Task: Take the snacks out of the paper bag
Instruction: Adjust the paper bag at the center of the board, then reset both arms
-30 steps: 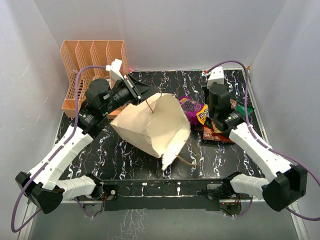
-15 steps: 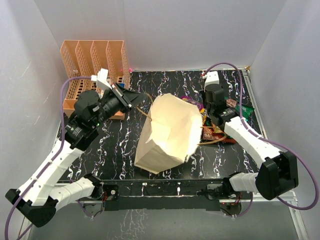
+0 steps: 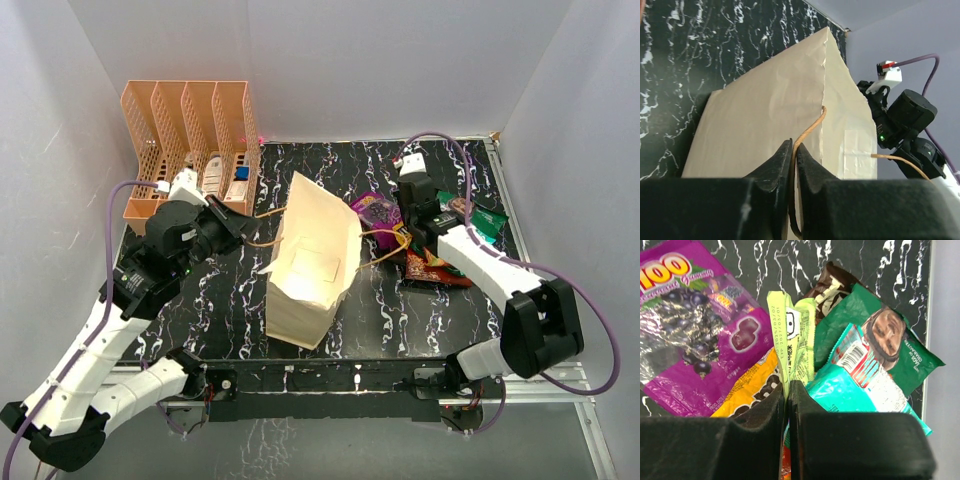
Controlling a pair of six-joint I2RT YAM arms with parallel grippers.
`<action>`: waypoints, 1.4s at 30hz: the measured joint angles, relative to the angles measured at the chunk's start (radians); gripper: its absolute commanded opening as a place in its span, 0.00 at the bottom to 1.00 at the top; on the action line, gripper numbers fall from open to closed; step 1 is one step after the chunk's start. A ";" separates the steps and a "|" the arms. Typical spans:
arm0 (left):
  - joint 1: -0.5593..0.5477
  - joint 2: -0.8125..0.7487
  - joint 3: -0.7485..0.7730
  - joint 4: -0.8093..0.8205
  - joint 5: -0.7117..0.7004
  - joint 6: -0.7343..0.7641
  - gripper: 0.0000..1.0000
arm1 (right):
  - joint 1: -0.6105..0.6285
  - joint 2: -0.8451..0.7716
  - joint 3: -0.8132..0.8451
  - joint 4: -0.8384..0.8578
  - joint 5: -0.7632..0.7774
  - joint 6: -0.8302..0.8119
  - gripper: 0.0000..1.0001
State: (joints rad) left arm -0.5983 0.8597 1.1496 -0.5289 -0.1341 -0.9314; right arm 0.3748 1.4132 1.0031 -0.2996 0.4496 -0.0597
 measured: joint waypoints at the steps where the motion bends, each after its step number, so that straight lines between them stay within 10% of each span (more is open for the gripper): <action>1: 0.000 -0.002 0.005 -0.013 -0.018 0.006 0.12 | 0.000 0.014 0.001 -0.013 -0.002 0.002 0.08; 14: 0.000 -0.023 0.082 -0.136 -0.122 0.085 0.59 | 0.000 0.029 0.001 -0.069 -0.060 0.043 0.26; 23: 0.000 -0.023 0.181 -0.183 -0.165 0.162 0.96 | 0.000 -0.018 0.042 -0.207 -0.141 0.097 0.79; 27: 0.000 -0.019 0.239 -0.200 -0.181 0.199 0.98 | 0.001 -0.084 0.107 -0.275 -0.176 0.118 0.98; 42: 0.000 0.028 0.381 -0.274 -0.222 0.319 0.98 | 0.001 -0.423 0.167 -0.255 -0.405 0.231 0.98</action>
State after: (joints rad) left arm -0.5987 0.8875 1.5307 -0.8024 -0.3565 -0.6125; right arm 0.3756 0.9901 1.1706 -0.5549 0.0444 0.1711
